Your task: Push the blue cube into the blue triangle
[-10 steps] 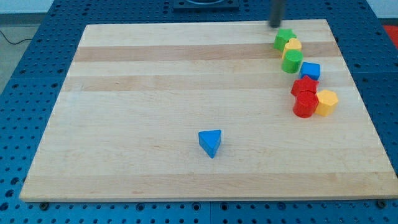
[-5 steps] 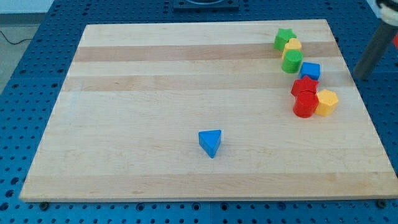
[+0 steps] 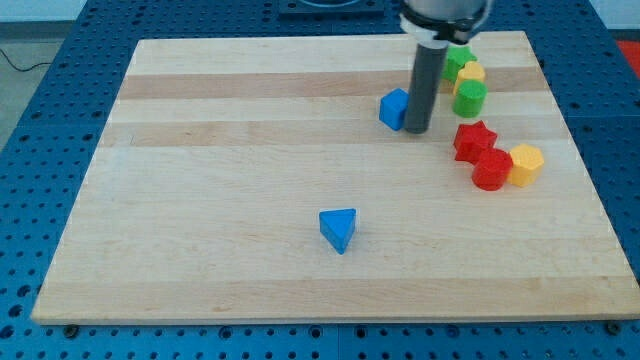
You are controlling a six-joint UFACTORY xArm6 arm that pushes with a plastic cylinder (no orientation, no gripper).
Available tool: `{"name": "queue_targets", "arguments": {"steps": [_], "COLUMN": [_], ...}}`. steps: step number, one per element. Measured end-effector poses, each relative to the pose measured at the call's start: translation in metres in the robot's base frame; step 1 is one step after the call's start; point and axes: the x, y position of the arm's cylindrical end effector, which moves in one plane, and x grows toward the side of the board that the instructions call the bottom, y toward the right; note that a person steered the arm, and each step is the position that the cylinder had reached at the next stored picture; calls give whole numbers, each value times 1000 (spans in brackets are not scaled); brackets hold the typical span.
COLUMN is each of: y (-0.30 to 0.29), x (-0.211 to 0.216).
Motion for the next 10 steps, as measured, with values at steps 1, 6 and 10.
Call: {"name": "queue_targets", "arguments": {"steps": [1, 6, 10], "y": [-16, -40, -107], "x": [0, -36, -13]}}
